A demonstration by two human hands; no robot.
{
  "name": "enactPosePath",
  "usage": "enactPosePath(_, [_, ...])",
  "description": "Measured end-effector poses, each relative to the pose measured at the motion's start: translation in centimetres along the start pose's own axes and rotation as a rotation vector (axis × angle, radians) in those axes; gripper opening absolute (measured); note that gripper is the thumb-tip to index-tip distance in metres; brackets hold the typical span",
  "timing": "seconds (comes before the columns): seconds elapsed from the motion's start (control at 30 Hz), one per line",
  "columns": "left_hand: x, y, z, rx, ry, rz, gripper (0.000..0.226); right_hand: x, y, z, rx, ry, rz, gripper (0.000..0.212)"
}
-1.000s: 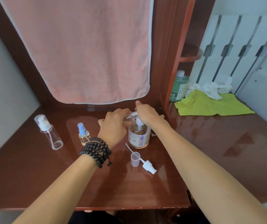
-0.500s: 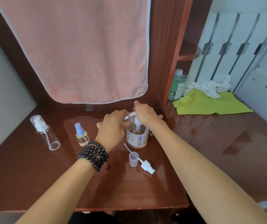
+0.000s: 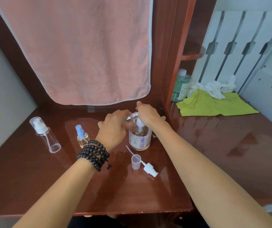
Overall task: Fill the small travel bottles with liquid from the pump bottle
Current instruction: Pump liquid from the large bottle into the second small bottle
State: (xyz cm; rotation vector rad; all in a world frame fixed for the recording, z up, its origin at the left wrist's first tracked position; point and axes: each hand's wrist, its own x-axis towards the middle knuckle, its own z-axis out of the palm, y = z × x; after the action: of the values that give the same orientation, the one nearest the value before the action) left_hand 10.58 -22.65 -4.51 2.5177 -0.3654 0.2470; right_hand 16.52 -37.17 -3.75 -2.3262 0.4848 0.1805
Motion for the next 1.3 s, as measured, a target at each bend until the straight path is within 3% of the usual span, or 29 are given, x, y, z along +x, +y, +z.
enactPosePath(0.23, [0.3, 0.0, -1.0, -0.027, 0.021, 0.029, 0.036, 0.3, -0.9, -0.8, 0.102, -0.031, -0.020, 0.083])
enactPosePath(0.5, [0.1, -0.1, -0.2, 0.010, -0.003, 0.002, 0.043, 0.1, 0.0, 0.2, 0.011, -0.011, 0.019, 0.064])
enactPosePath(0.73, [0.1, -0.1, -1.1, -0.039, 0.013, 0.013, 0.041, -0.7, -0.4, -1.0, 0.067, -0.049, -0.042, 0.074])
enactPosePath(1.1, [-0.3, 0.2, -0.2, -0.018, -0.008, -0.011, 0.041, -0.1, 0.3, 0.3, 0.054, -0.007, 0.020, 0.063])
enactPosePath(1.3, [0.1, 0.4, -1.6, -0.062, 0.006, 0.020, 0.039, -0.8, -0.6, -1.2, 0.074, -0.016, -0.055, 0.073])
